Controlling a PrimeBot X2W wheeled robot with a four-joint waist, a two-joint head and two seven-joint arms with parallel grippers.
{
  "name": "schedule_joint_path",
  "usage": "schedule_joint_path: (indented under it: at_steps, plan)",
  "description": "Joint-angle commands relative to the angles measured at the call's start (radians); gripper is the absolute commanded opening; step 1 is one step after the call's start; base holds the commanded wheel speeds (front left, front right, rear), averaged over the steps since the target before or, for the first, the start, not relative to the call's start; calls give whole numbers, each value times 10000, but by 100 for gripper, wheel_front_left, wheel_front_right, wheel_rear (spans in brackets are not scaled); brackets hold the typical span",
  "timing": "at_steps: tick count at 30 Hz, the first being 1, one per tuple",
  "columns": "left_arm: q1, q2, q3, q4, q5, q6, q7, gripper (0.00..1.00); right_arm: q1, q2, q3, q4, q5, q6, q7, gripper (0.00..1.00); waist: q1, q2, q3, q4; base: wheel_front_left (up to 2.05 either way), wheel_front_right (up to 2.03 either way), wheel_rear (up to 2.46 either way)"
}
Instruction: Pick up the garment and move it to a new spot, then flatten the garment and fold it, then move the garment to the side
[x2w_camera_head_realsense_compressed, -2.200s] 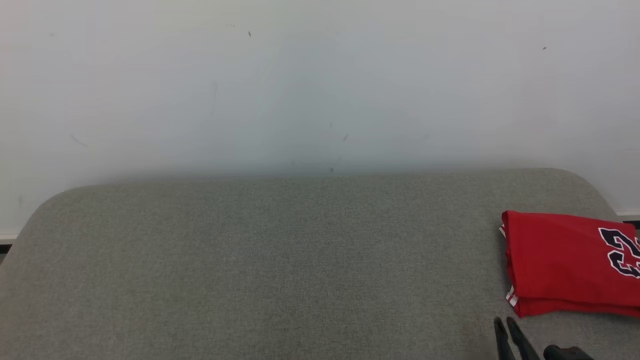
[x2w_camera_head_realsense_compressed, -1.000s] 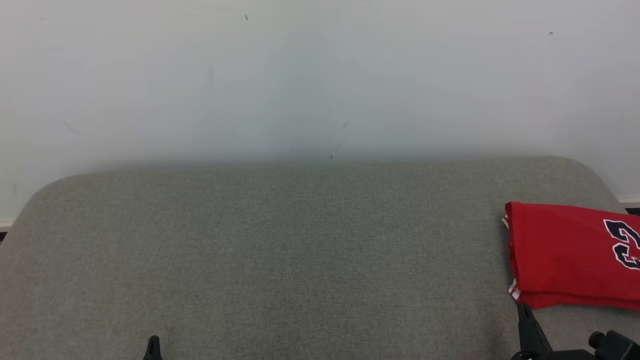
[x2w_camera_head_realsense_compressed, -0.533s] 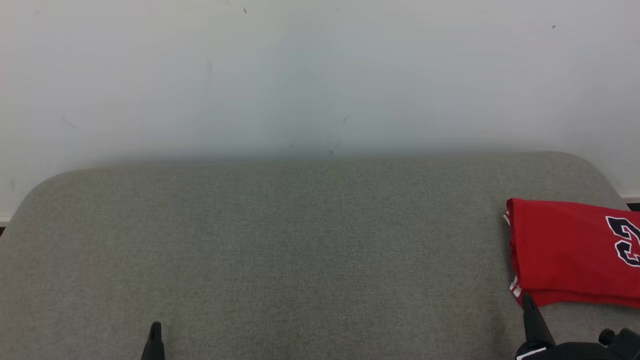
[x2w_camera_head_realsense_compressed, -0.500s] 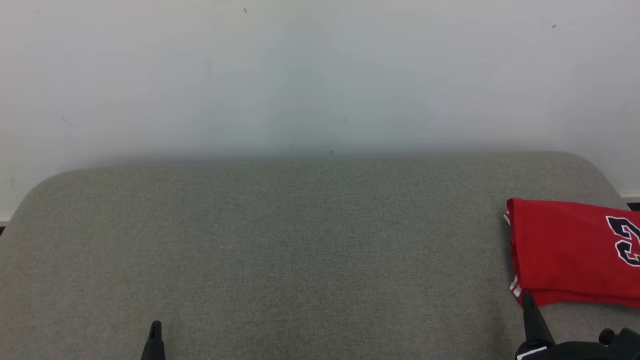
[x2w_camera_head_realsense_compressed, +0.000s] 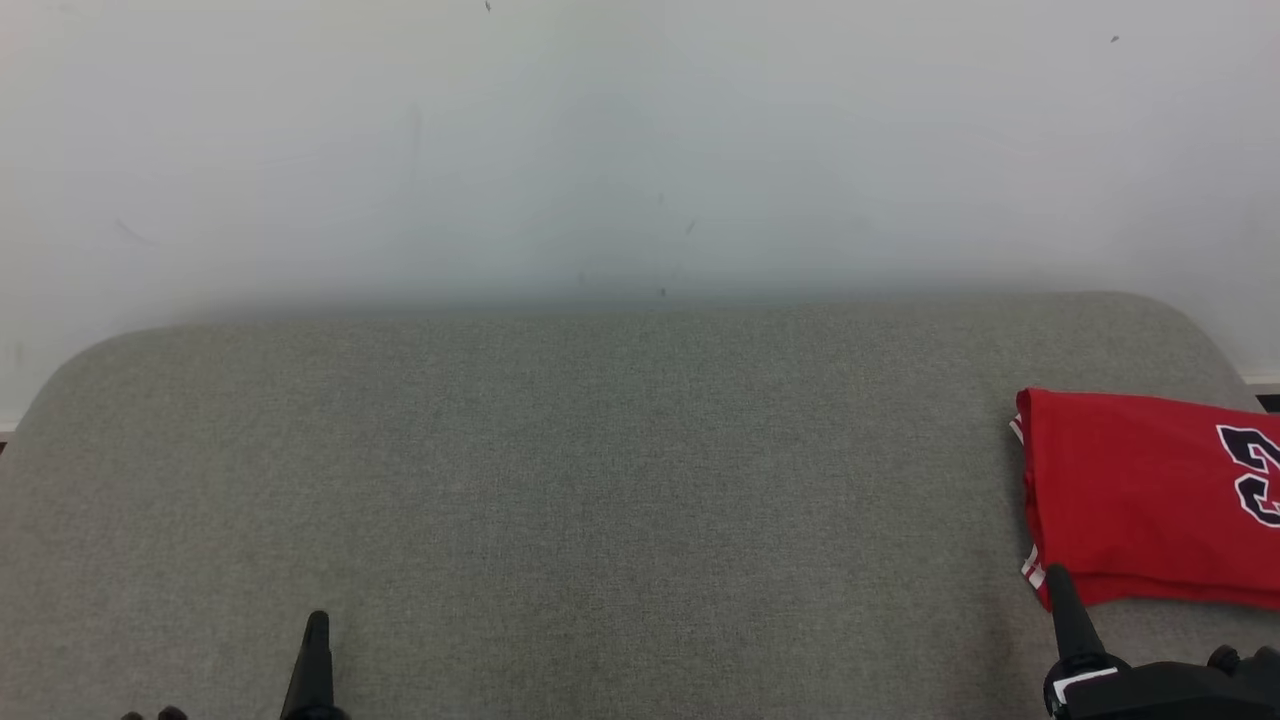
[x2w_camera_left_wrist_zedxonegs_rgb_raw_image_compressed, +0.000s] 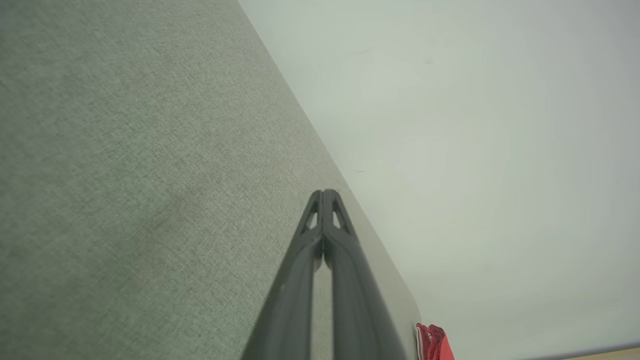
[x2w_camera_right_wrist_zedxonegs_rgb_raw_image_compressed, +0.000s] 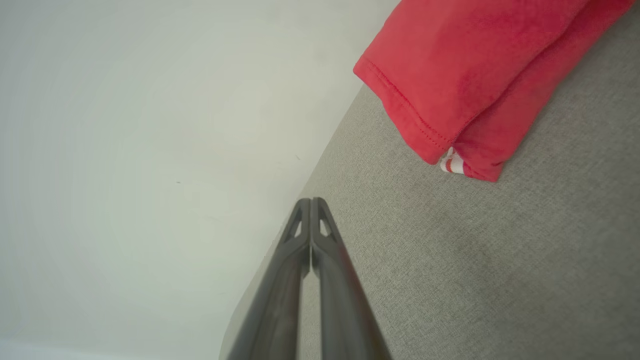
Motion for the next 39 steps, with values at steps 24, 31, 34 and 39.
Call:
schedule_joint_path:
  at_steps: [24, 31, 34, 39]
  plan:
    - [-842, 52, -84, -4, -2311, -17, 570, 0, -529, -33, -257, -81, 2494, 9, 515, 0, 0, -1, 273, -6, 0, 0, 0]
    - [-1013, 55, -105, 15, -2883, -18, 699, 0, -643, -35, -316, -78, 3108, 10, 638, 0, 0, -1, 353, -8, 0, 0, 0]
    - [-1046, 55, -112, 24, -3115, -19, 749, 0, -671, -36, -338, -77, 3361, 10, 706, 0, 0, -1, 387, -9, 0, 0, 0]
    - [-1154, 55, -120, 35, -3430, -20, 825, 0, -704, -35, -373, -73, 3689, 10, 767, 0, 0, -1, 433, -10, 0, 0, 0]
